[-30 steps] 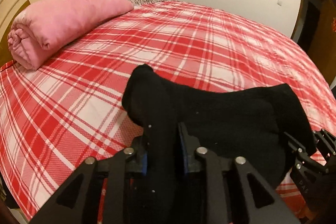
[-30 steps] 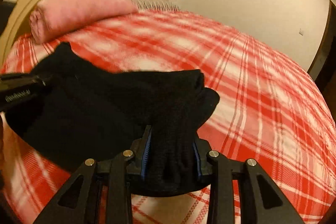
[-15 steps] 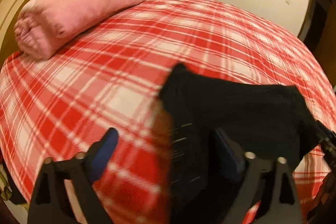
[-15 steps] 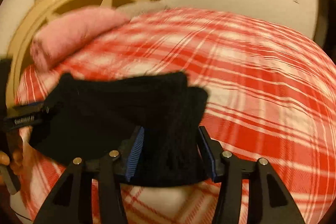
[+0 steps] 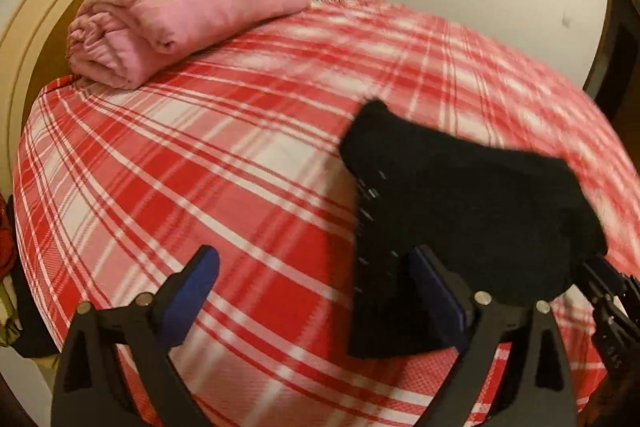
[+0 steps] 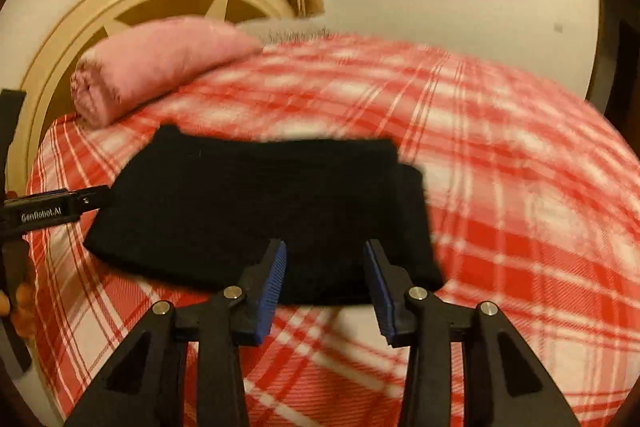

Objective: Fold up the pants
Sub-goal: 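Lower the folded pants onto the bed and open both tools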

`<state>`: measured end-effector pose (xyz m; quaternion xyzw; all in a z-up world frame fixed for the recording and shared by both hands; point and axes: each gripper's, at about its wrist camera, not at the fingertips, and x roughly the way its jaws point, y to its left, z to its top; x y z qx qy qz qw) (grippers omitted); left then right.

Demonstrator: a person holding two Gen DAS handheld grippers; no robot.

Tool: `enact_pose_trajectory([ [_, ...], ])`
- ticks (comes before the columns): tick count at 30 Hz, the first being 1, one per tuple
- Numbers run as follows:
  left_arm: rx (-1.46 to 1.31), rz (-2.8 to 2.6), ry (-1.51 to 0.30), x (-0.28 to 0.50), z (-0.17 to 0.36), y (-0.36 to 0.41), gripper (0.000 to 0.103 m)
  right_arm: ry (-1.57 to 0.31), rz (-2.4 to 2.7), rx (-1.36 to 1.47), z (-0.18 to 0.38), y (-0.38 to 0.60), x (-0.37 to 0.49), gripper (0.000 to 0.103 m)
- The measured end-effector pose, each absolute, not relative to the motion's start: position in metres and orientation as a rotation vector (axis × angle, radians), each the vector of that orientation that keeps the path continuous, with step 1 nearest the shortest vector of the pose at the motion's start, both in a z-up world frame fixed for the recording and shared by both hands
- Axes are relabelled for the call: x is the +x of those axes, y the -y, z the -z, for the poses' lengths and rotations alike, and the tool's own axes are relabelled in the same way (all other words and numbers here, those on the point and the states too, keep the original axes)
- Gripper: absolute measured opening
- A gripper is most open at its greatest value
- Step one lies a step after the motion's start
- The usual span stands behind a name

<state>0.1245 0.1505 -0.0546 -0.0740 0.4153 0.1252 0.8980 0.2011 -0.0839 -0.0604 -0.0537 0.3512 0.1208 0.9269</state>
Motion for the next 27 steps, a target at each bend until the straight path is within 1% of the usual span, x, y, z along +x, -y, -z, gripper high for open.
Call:
enact_pose_trajectory([
  [2,-0.160,-0.268,-0.879,0.126,0.061,-0.148,0.097,-0.782,-0.239,-0.095,0.074,0.085,0.207,0.043],
  [6,-0.175,-0.287,-0.886,0.124,0.070,-0.148,0.099,-0.813,-0.262,-0.033,0.077,0.093,0.212,0.045],
  [8,-0.168,-0.287,-0.887,0.121,0.069,-0.147,0.099,-0.835,-0.263,-0.012,0.079,0.097,0.211,0.049],
  [13,-0.132,-0.262,-0.878,0.109,0.061,-0.140,0.098,-0.880,-0.246,0.109,0.078,0.106,0.190,0.050],
  [15,-0.139,-0.234,-0.876,0.099,0.059,-0.135,0.098,-0.879,-0.245,0.179,0.078,0.111,0.174,0.054],
  [17,-0.132,-0.210,-0.872,0.090,0.056,-0.128,0.098,-0.870,-0.242,0.224,0.076,0.116,0.158,0.061],
  [23,-0.074,-0.149,-0.804,0.050,0.044,-0.101,0.098,-0.824,-0.217,0.290,0.072,0.122,0.106,0.062],
  [27,-0.040,-0.133,-0.759,0.027,0.035,-0.087,0.098,-0.778,-0.210,0.252,0.064,0.117,0.078,0.062],
])
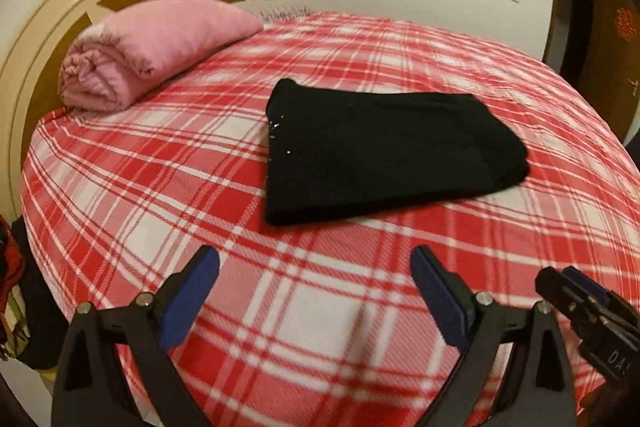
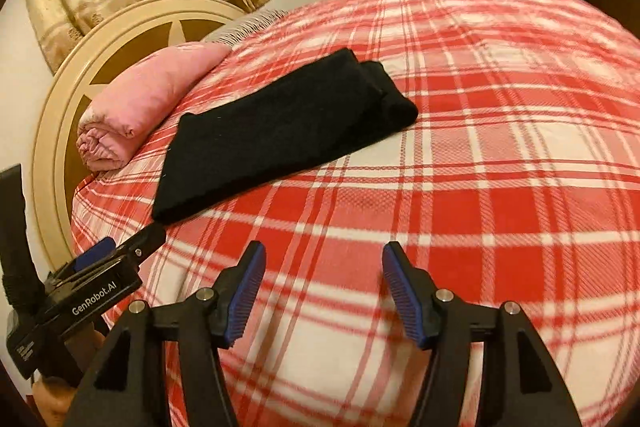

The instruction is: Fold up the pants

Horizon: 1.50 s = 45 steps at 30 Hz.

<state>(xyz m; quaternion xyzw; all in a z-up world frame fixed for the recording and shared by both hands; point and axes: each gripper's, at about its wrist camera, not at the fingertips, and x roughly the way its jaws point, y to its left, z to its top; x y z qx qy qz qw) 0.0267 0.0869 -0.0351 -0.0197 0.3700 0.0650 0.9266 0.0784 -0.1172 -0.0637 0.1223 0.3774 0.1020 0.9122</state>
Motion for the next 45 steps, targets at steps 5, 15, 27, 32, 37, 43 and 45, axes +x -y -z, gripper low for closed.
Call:
enact_pose_trajectory([
  [5,-0.032,-0.109,-0.781,0.018,0.037,-0.079,0.098,-0.761,-0.191,0.213,0.057,0.114,0.060,0.062],
  [15,-0.090,-0.034,-0.867,0.006,0.051,-0.068,0.098,-0.753,-0.135,0.144,0.047,0.111,0.043,0.063],
  [27,-0.172,0.042,-0.838,-0.020,0.036,-0.062,0.098,-0.658,-0.130,0.100,0.025,0.109,0.009,0.063],
  [32,-0.045,-0.072,-0.653,-0.046,-0.002,-0.059,0.102,-0.536,-0.100,0.079,-0.001,0.109,-0.017,0.063],
  [37,-0.023,-0.159,-0.494,-0.070,-0.035,-0.071,0.103,-0.355,-0.059,0.069,-0.036,0.112,-0.053,0.066],
  [43,-0.021,-0.181,-0.413,-0.089,-0.060,-0.082,0.103,-0.173,-0.052,0.094,-0.071,0.112,-0.094,0.081],
  [45,-0.017,-0.179,-0.388,-0.097,-0.065,-0.082,0.103,-0.155,-0.053,0.090,-0.077,0.109,-0.101,0.082],
])
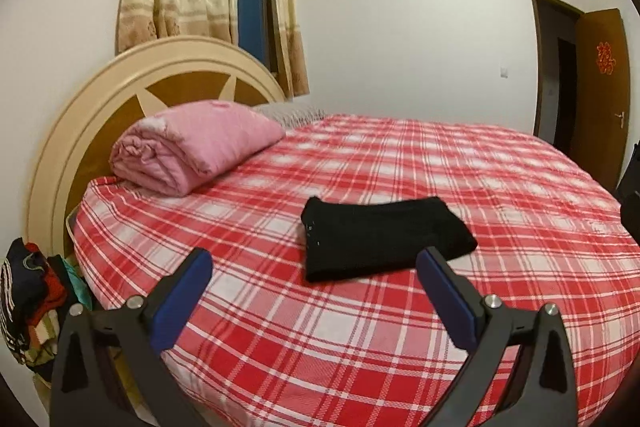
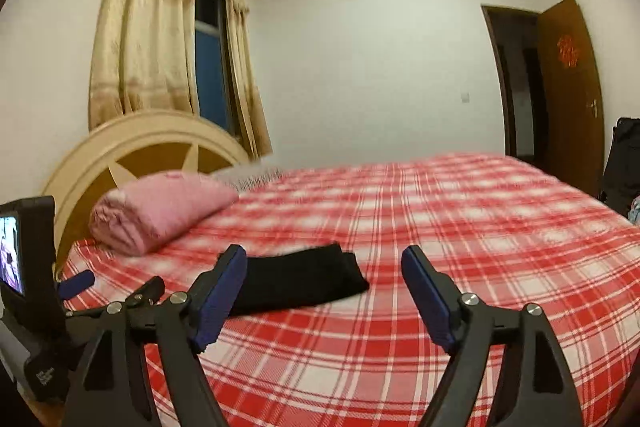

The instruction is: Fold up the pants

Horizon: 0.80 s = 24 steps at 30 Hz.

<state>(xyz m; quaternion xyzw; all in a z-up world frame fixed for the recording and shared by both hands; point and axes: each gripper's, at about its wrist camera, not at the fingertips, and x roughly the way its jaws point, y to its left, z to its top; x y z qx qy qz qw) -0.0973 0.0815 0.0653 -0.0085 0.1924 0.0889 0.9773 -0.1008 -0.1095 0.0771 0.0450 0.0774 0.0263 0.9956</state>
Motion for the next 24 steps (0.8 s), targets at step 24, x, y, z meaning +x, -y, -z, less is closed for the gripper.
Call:
enact_pose_trajectory([
  [24,0.027,-0.181,-0.287,-0.131,-0.091,-0.067,0.103,-0.145,-0.054,0.092,-0.085,0.107,-0.124,0.082],
])
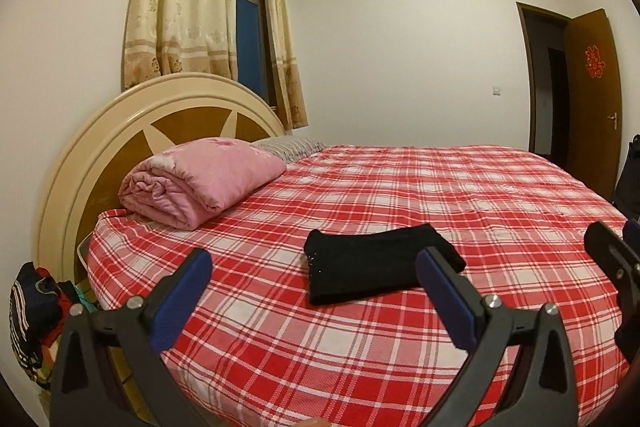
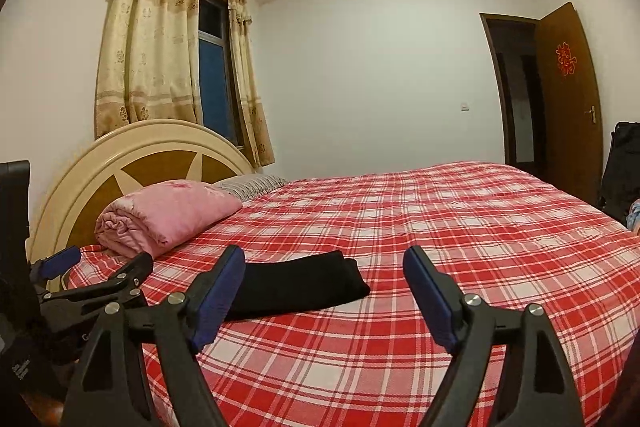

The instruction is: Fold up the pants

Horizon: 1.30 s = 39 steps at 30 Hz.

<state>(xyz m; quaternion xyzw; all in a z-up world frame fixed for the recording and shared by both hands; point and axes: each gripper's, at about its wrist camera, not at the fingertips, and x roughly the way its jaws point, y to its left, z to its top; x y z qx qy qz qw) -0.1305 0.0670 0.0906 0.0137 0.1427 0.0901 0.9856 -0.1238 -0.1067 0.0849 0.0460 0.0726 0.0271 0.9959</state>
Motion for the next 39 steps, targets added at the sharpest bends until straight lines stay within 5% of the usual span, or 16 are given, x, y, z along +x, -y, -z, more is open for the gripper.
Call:
enact_pose_trajectory([
  [39,0.023,-0.193,-0.297,-0.1321,-0.0919,-0.0696,0.103,-0.160,-0.045,0.115,-0.0823,0.1121,-0.1248,0.083],
])
